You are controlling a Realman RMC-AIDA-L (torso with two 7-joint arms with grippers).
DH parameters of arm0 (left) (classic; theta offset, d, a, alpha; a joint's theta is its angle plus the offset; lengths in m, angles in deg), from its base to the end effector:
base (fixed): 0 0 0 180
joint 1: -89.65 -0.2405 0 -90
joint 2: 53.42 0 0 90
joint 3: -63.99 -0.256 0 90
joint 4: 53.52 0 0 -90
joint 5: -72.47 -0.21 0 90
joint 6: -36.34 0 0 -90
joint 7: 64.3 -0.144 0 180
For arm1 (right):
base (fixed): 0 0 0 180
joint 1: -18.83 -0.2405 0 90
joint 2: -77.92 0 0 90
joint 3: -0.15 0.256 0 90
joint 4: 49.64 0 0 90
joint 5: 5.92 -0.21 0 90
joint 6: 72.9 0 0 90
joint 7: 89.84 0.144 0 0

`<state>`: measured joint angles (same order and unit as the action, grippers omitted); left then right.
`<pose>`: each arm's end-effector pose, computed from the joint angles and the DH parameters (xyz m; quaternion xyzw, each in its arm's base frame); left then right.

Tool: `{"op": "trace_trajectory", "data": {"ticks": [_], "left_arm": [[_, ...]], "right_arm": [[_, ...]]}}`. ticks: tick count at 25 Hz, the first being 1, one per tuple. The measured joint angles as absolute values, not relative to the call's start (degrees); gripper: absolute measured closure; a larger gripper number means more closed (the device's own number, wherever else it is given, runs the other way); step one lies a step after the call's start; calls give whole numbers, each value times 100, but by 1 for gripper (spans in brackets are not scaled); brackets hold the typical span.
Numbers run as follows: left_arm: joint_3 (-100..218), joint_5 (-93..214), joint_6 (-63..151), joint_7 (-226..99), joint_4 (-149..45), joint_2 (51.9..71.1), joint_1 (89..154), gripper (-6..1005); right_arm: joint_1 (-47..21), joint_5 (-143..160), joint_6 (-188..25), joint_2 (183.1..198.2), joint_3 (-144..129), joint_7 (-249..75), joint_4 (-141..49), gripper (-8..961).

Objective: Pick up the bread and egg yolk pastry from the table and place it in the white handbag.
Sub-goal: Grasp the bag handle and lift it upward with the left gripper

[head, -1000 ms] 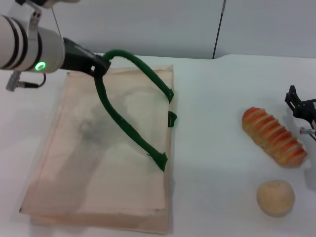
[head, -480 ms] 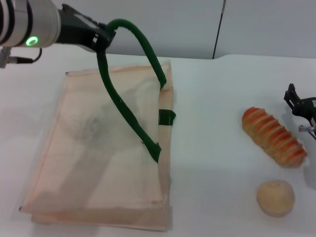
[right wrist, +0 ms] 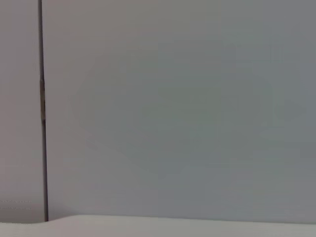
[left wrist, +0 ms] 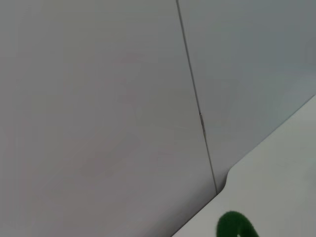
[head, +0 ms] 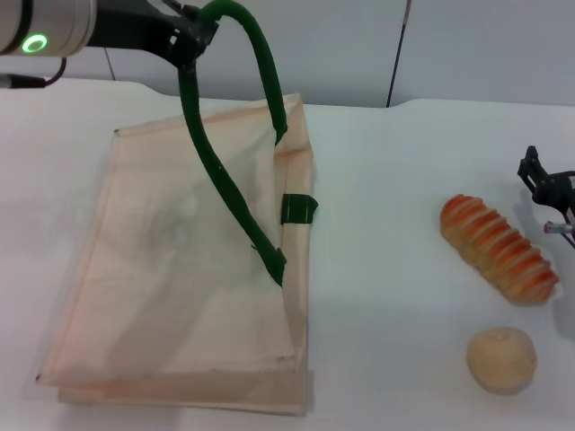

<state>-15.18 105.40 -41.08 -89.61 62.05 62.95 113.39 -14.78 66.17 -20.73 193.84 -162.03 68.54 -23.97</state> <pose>-0.0898 0.3434 0.1038 -0.8911 -0.1908 -0.0310 0.4107 0.3091 0.3651 -0.0494 -0.6806 0.3117 0.1777 0.6388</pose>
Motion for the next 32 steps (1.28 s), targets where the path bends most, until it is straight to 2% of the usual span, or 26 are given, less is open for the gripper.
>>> {"op": "trace_trajectory", "data": {"ticks": [32], "left_arm": [[-864,11236,-4719,-9338,6337,6295,11781,859]], "right_arm": [[-1412,6615,-2227,19366,-16130,6819,-2451,95]]}}
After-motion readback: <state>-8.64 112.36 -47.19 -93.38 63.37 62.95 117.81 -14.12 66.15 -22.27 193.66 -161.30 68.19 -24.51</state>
